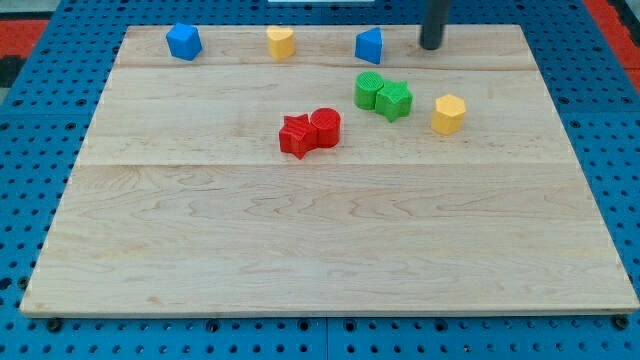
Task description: Push the yellow hexagon towards top right
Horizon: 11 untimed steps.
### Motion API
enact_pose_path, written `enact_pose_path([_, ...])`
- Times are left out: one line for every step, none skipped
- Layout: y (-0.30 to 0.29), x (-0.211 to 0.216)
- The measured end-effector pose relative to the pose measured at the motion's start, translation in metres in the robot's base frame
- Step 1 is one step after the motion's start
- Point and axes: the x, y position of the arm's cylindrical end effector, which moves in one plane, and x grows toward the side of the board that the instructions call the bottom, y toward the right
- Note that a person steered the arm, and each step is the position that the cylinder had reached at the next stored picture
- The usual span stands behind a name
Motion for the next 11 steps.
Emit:
enact_pose_path([0.065, 0.023])
enact_pose_path([0.129, 0.088])
enact_pose_path([0.112, 0.152])
enact_pose_path([0.064, 0.187])
enact_pose_path([0.040, 0.189])
enact_pose_path([0.016, 0.197])
enact_pose_path([-0.025, 0.190])
enact_pose_path([-0.017, 0.152])
enact_pose_path([-0.017, 0.119])
enact_pose_path([-0.017, 0.085])
enact_pose_path([-0.014, 0.077])
